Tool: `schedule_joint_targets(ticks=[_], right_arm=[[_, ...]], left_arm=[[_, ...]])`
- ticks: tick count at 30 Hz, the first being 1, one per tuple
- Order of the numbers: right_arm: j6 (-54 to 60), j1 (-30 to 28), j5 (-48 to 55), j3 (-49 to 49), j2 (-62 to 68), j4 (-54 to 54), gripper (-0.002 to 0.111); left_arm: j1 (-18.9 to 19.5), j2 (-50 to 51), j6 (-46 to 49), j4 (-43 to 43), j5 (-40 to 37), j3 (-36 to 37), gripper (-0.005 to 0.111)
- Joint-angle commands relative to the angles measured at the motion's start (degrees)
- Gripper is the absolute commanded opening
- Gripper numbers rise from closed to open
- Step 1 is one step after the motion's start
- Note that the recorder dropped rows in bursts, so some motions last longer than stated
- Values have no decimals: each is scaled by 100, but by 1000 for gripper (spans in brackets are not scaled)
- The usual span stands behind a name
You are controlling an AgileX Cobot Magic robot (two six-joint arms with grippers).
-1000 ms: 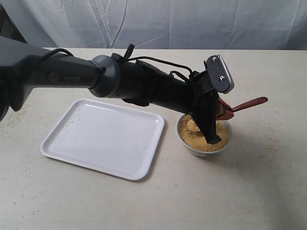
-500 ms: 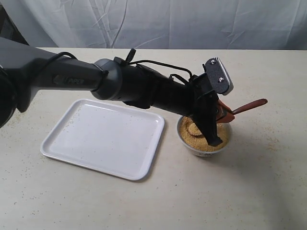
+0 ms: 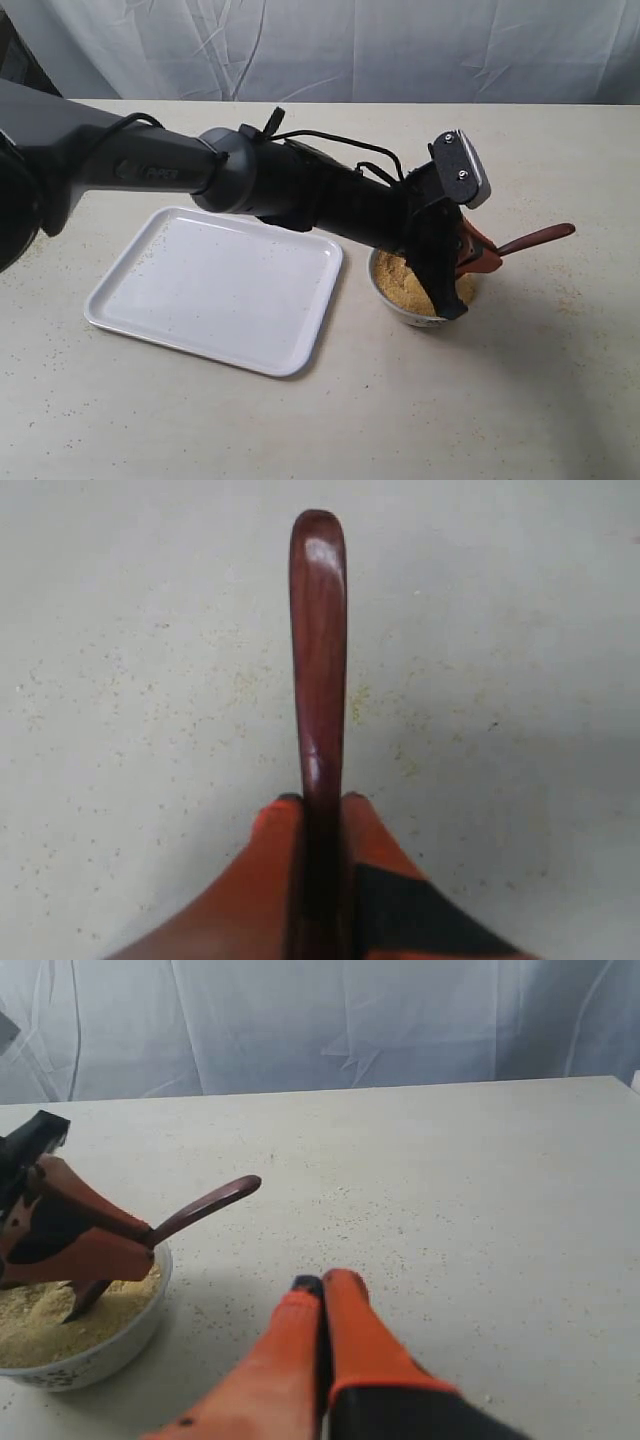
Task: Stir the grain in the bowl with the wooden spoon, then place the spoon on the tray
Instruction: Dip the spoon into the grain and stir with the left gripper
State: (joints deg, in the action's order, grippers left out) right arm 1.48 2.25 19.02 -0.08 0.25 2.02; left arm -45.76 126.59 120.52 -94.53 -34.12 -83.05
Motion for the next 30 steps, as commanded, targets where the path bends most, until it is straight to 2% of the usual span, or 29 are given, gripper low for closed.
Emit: schedule_joint_targets(ticks=[1,14,24,30], right_arm=[[-2,24,-35,8,-25,-4,-1],[-2,24,-35,8,-25,-4,-1],[-2,24,-35,8,-25,-4,-1],[-2,24,-35,8,-25,-4,-1]], left_arm=[[-10,17,-16,-78,-297,36,0],[-10,-334,4,69,-293,23,0],[-10,-372,136,19,757,23,0],[-10,-91,136,-112,856,23,0]])
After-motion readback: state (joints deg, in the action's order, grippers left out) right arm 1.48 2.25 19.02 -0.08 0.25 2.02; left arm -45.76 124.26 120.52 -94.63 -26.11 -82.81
